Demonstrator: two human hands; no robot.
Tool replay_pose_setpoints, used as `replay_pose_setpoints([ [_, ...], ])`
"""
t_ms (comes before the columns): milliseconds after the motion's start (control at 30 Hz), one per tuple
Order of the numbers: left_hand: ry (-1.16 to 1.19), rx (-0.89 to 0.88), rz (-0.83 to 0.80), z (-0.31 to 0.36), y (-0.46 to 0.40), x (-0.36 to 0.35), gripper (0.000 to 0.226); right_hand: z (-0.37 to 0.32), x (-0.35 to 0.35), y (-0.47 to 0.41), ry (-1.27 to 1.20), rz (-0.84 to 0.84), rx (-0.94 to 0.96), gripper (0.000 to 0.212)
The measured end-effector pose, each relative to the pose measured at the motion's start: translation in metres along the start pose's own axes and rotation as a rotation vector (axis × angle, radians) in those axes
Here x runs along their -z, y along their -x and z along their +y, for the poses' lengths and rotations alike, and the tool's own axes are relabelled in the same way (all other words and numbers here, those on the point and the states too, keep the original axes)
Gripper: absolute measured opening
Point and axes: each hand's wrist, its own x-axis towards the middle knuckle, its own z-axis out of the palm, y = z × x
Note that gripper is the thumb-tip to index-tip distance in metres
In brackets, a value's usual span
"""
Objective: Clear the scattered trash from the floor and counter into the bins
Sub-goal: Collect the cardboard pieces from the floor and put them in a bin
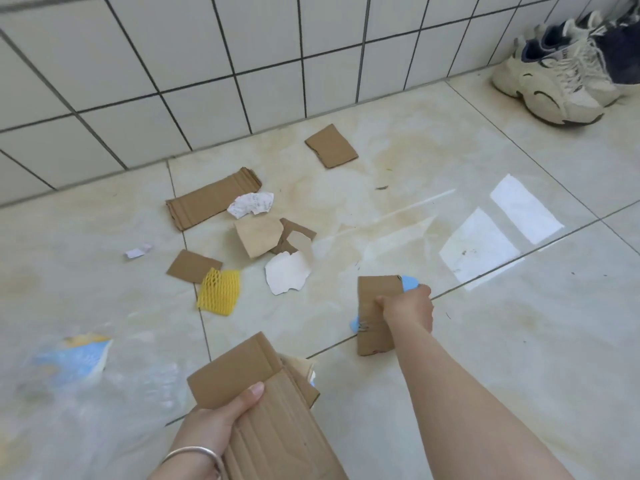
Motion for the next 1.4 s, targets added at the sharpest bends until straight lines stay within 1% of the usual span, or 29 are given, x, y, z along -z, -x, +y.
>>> replay_pose_setpoints([
  [33,0.013,-0.027,-0.015,0.002,0.0,0.004,0.047,-0.001,0.0,-0.001,0.021,-0.009,-0.032,0.057],
  [100,0.055,-0.025,-0.011,-0.001,-0.004,0.012,0.048,-0.001,0.0,-0.002,0.039,-0.047,-0.086,0.042],
  [167,0.063,-0.013,-0.024,-0.003,-0.004,0.015,0.052,0.002,0.0,0.001,0.047,-0.074,-0.112,0.042],
  [233,0.064,-0.029,-0.031,-0.004,-0.002,0.02,0.052,0.009,-0.006,0.01,0.092,-0.048,-0.073,0.046],
  [333,0.013,-0.037,-0.034,0.001,0.009,0.03,0.047,0.022,-0.022,0.03,0.163,0.026,0.043,0.04],
  [400,0.003,-0.046,-0.034,0.003,0.015,0.039,0.045,0.029,-0.032,0.043,0.136,0.007,0.055,0.038],
  [467,0.008,-0.059,-0.029,0.004,0.021,0.051,0.051,0.033,-0.04,0.057,0.108,-0.01,0.07,0.035],
  [533,0.02,-0.07,-0.007,0.003,0.023,0.064,0.058,0.035,-0.048,0.075,0.124,-0.038,0.12,0.027],
  [600,0.058,-0.07,0.032,0.002,0.025,0.079,0.05,0.038,-0.057,0.098,0.165,-0.1,0.172,0.018],
  [633,0.083,-0.076,0.045,0.0,0.024,0.088,0.044,0.039,-0.061,0.11,0.194,-0.135,0.201,0.017],
  [700,0.133,-0.078,0.064,-0.002,0.028,0.108,0.042,0.038,-0.068,0.138,0.23,-0.188,0.28,0.023],
  [800,0.265,-0.078,0.106,0.0,0.038,0.142,0.041,0.02,-0.071,0.186,0.192,-0.248,0.396,0.047],
  [833,0.309,-0.088,0.119,0.002,0.043,0.156,0.04,0.009,-0.071,0.206,0.174,-0.27,0.424,0.053],
  [867,0.346,-0.106,0.124,0.004,0.049,0.17,0.04,-0.001,-0.071,0.226,0.157,-0.29,0.451,0.054],
  [933,0.407,-0.152,0.136,0.011,0.068,0.203,0.039,-0.023,-0.073,0.272,0.164,-0.337,0.523,0.037],
  [967,0.437,-0.171,0.157,0.015,0.08,0.221,0.034,-0.033,-0.076,0.298,0.174,-0.363,0.558,0.029],
  [1033,0.512,-0.207,0.205,0.021,0.106,0.262,0.018,-0.051,-0.085,0.355,0.177,-0.426,0.635,0.022],
  [1100,0.575,-0.238,0.262,0.022,0.131,0.309,0.016,-0.063,-0.099,0.419,0.178,-0.482,0.74,0.015],
  [1200,0.65,-0.277,0.398,0.005,0.164,0.386,0.024,-0.063,-0.129,0.518,0.19,-0.563,0.905,0.011],
  [1267,0.681,-0.305,0.495,-0.016,0.186,0.438,0.028,-0.053,-0.154,0.578,0.175,-0.622,0.98,0.012],
  [1333,0.716,-0.339,0.6,-0.041,0.205,0.49,0.028,-0.037,-0.183,0.632,0.145,-0.67,1.024,0.019],
  [1400,0.754,-0.377,0.749,-0.07,0.217,0.542,0.028,-0.018,-0.213,0.681,0.112,-0.738,1.04,0.022],
])
